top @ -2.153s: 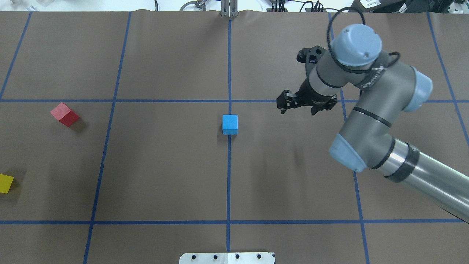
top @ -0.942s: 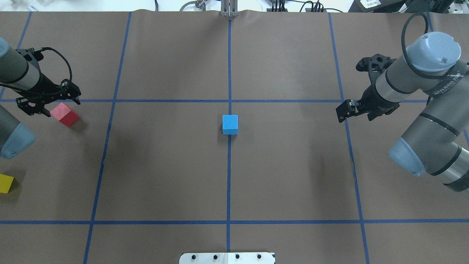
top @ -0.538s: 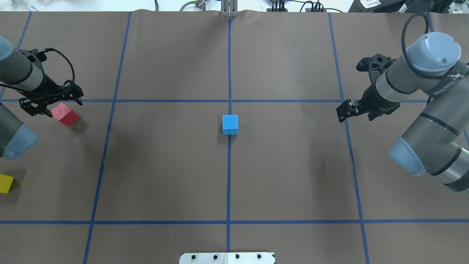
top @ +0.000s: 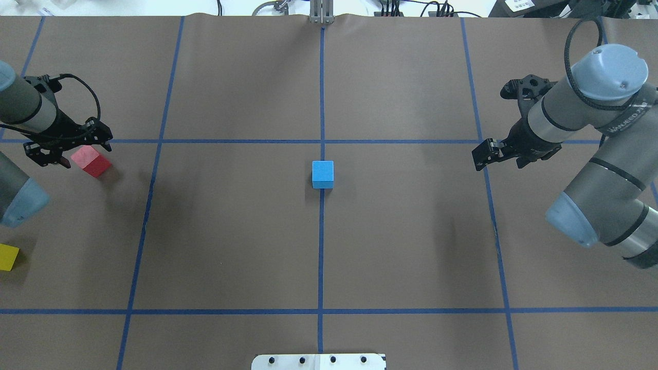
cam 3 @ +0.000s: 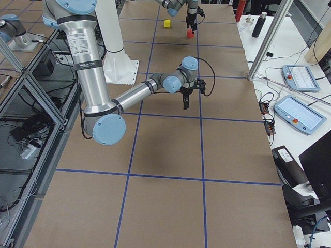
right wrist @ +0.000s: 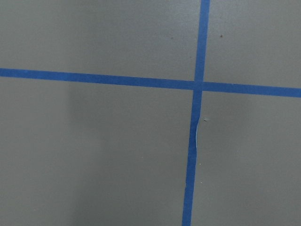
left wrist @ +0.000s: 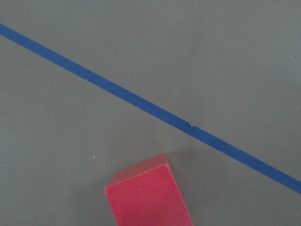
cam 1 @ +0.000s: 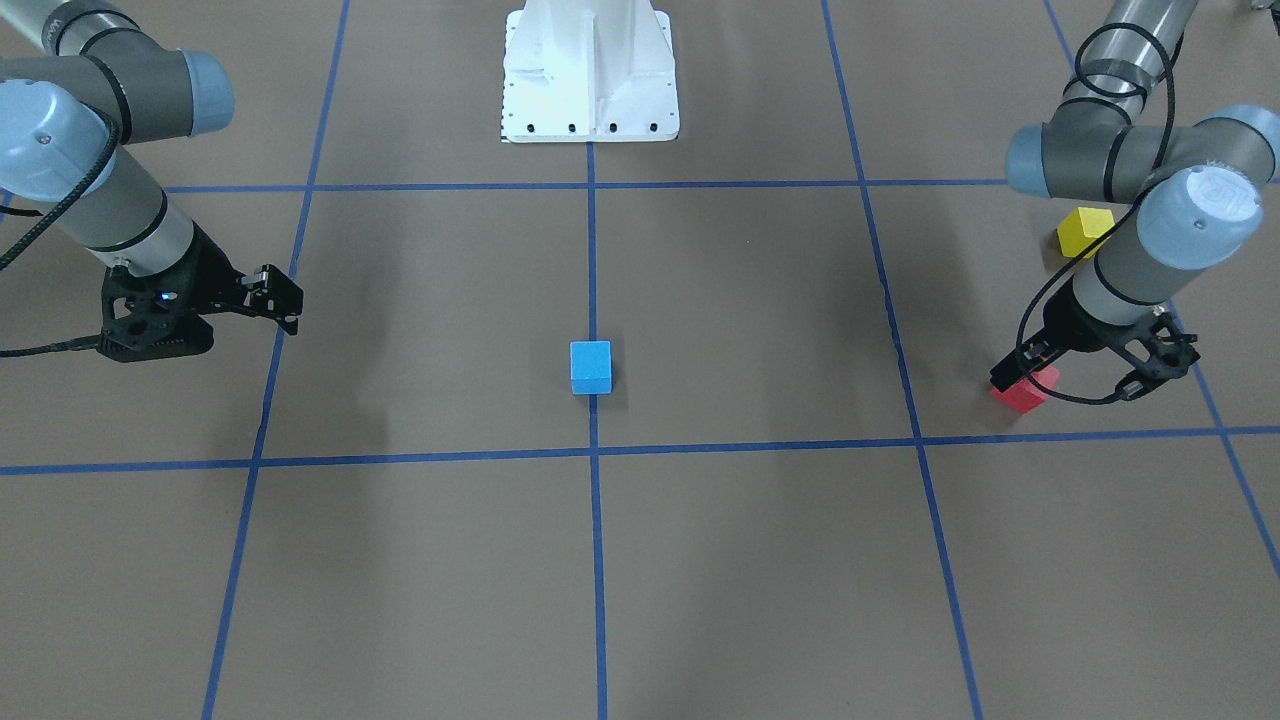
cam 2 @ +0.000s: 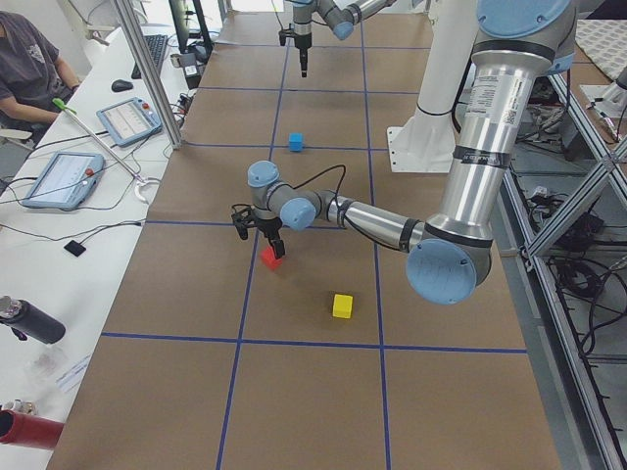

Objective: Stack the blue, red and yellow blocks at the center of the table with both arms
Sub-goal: 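Withdraw the right gripper while the left gripper moves over the red cube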

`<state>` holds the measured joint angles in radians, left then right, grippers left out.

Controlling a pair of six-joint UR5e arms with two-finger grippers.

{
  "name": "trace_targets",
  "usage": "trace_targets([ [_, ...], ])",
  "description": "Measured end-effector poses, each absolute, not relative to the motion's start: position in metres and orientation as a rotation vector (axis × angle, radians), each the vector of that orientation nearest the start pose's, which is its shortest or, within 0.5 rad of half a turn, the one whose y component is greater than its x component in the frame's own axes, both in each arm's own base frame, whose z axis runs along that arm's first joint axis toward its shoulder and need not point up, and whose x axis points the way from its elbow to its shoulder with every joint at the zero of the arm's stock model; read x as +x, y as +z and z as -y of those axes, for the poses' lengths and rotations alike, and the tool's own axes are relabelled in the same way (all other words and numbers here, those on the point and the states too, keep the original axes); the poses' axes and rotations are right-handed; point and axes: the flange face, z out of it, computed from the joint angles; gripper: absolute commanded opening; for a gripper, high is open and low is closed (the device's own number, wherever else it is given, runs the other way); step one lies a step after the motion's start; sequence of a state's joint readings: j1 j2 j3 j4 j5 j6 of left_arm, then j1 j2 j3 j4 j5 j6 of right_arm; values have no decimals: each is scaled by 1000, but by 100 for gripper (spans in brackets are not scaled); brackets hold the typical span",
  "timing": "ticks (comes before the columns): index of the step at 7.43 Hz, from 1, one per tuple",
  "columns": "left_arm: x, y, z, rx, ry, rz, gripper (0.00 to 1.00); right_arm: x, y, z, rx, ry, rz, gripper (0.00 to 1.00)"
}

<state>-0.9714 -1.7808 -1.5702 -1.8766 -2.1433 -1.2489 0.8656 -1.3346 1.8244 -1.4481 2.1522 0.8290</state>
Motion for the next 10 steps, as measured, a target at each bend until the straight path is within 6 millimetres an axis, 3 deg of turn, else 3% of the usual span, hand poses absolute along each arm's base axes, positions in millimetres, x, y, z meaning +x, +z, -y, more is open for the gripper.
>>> trace_targets([
  [5, 273, 540, 542, -172, -513, -722, 100, -312, 400, 489, 39, -57, 820, 99],
  [10, 276, 542, 544, -187, -541, -716, 98, -311, 401, 489, 35, -51, 819, 99],
])
